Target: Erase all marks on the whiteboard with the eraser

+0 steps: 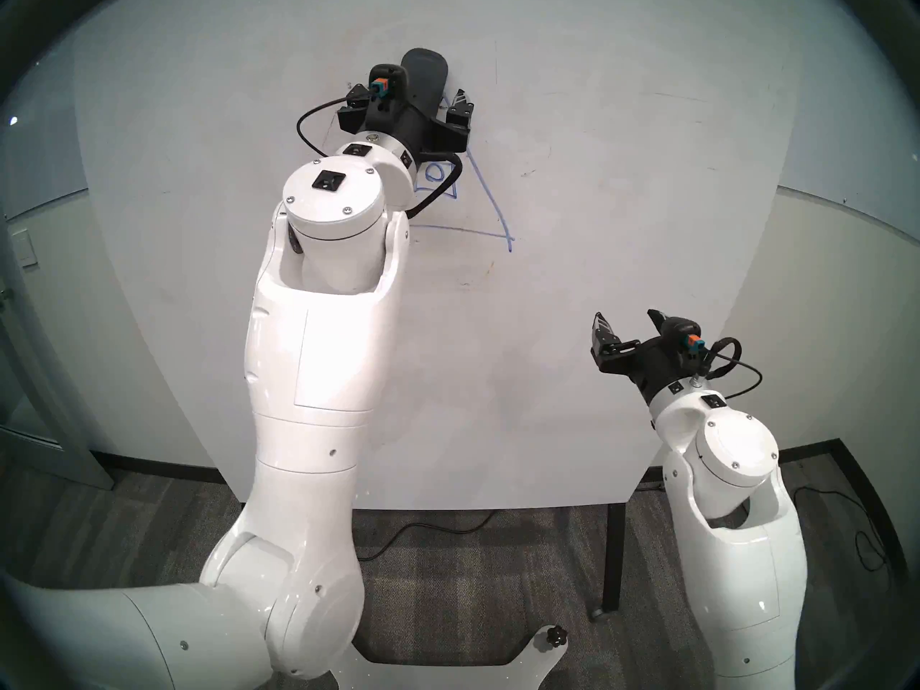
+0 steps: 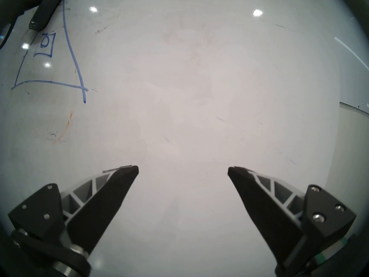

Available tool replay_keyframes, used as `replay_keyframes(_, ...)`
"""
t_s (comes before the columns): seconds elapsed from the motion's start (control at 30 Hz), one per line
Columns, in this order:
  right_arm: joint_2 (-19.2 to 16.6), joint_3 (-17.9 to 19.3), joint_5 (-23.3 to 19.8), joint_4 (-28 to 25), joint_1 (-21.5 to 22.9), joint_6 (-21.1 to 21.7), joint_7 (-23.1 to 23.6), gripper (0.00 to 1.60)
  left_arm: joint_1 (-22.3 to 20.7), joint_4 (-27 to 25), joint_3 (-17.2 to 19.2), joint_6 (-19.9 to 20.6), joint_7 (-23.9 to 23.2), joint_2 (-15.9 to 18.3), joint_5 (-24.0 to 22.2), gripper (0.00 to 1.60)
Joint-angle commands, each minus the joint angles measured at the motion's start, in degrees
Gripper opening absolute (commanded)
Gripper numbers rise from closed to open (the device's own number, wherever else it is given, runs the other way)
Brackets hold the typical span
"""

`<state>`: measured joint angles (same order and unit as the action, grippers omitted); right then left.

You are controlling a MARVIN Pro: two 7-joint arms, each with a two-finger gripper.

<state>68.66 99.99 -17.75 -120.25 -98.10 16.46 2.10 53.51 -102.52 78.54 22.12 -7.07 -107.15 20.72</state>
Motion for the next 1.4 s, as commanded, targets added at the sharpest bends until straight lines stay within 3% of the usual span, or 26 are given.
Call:
replay_keyframes(0.0, -0.07, -0.04, -0.02, -1.31, 0.41, -0.2, 0.09, 1.6, -0.33, -1.49, -0.02, 0.0, 0.13, -0.21, -0.01, 1.53)
replay_keyframes(0.6, -0.07, -0.04, -0.02, -1.31, 0.41, -0.2, 0.09, 1.6, -0.49, -0.9, 0.75, -0.31, 0.82, 0.36, 0.56, 1.46)
replay_keyframes(0.7, -0.07, -0.04, -0.02, -1.31, 0.41, -0.2, 0.09, 1.6, -0.55, -0.85, 0.7, -0.28, 0.83, 0.48, 0.67, 1.37)
replay_keyframes(1.37, -0.07, -0.04, -0.02, -1.31, 0.41, -0.2, 0.09, 1.6, -0.8, -0.37, 0.18, -0.82, 1.77, 1.01, 1.91, 1.37)
